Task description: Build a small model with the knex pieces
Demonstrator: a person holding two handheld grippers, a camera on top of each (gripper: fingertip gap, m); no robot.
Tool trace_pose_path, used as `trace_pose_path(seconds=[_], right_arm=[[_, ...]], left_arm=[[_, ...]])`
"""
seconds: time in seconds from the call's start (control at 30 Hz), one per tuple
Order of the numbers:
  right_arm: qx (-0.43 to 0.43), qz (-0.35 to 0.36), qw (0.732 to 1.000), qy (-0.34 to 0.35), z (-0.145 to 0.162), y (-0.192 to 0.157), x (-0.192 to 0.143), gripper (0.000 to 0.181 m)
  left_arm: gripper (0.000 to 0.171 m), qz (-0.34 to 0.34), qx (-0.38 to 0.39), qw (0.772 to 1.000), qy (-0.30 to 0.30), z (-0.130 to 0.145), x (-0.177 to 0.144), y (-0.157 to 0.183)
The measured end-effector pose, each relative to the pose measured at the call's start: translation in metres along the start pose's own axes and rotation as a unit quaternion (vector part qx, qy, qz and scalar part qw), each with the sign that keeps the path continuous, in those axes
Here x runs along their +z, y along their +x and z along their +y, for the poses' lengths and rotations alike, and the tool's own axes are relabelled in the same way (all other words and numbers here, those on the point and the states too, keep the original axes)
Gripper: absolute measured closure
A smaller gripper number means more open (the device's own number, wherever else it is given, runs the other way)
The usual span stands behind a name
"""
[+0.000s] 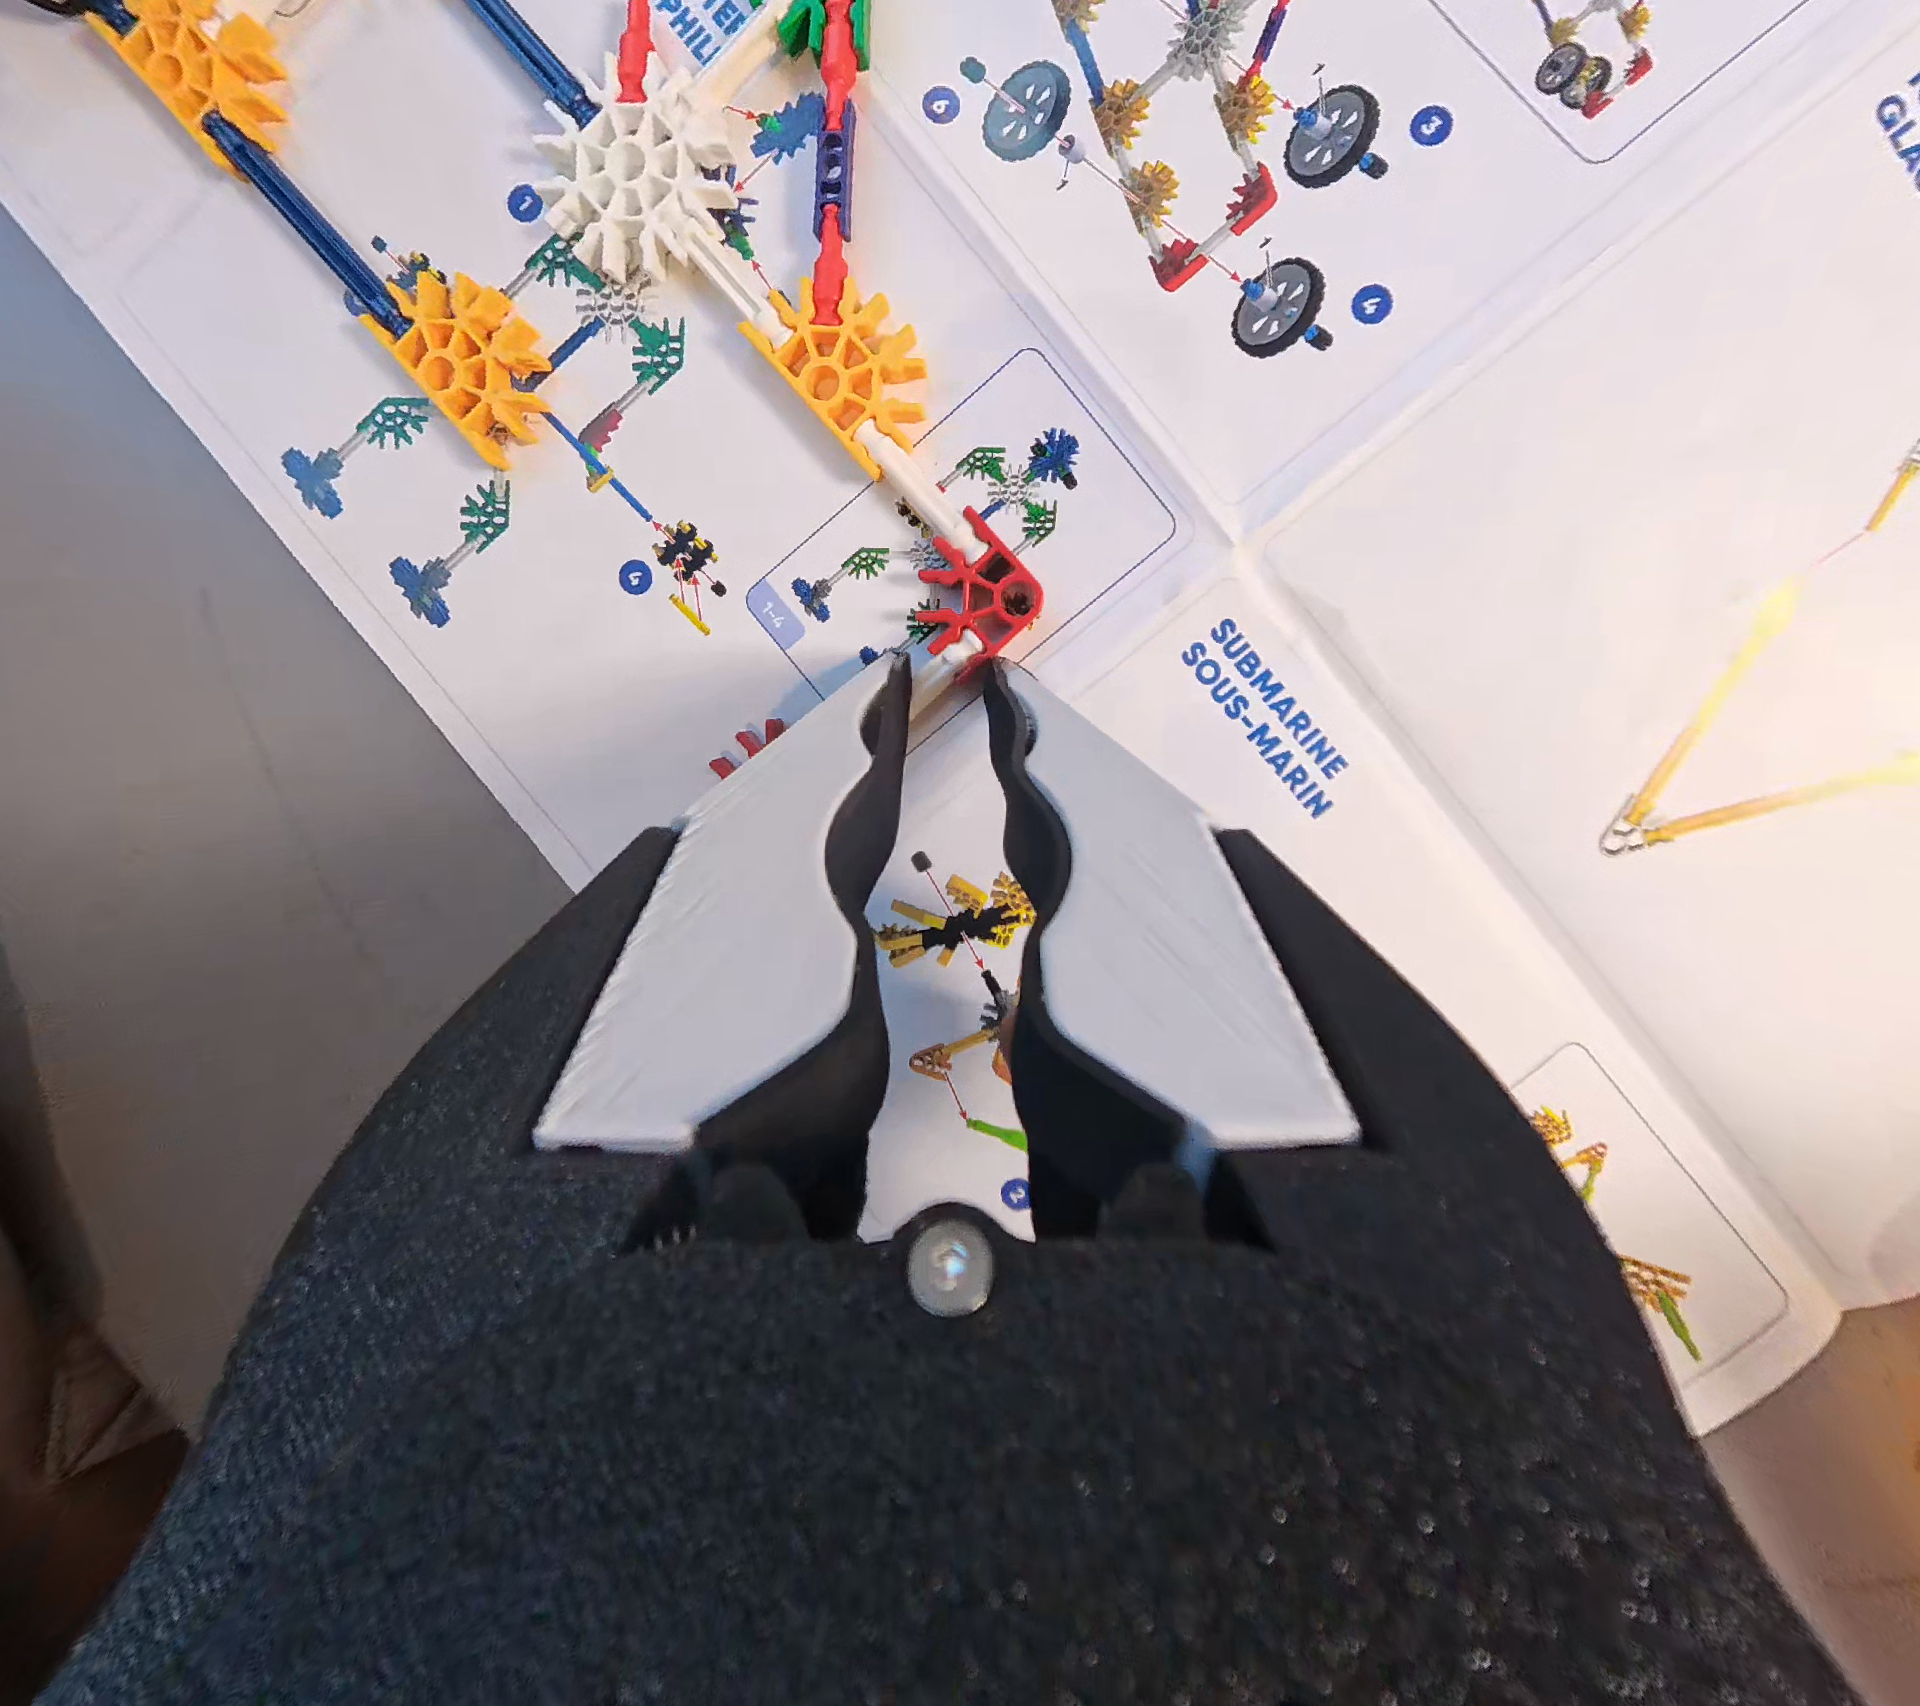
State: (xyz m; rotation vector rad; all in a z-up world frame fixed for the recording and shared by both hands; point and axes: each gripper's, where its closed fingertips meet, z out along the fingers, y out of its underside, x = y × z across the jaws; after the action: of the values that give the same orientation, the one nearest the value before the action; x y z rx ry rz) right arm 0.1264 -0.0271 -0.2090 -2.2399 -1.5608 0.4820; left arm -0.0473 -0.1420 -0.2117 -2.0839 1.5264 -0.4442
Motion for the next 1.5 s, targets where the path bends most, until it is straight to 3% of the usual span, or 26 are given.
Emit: trace_pose_path(seconds=[0.63, 1.5], right_arm=[[0.032, -0.031, 0.999, 0.005, -0.009, 0.021, -0.002, 0.169], [0.023, -0.005, 0.999, 0.041, -0.002, 0.009, -0.008, 0.168]], left_arm=[[0.168, -0.045, -0.031, 0.996, 0.064, -0.012, -0.005, -0.027], [0.168, -0.063, -0.020, 0.996, 0.054, -0.005, -0.002, -0.032]])
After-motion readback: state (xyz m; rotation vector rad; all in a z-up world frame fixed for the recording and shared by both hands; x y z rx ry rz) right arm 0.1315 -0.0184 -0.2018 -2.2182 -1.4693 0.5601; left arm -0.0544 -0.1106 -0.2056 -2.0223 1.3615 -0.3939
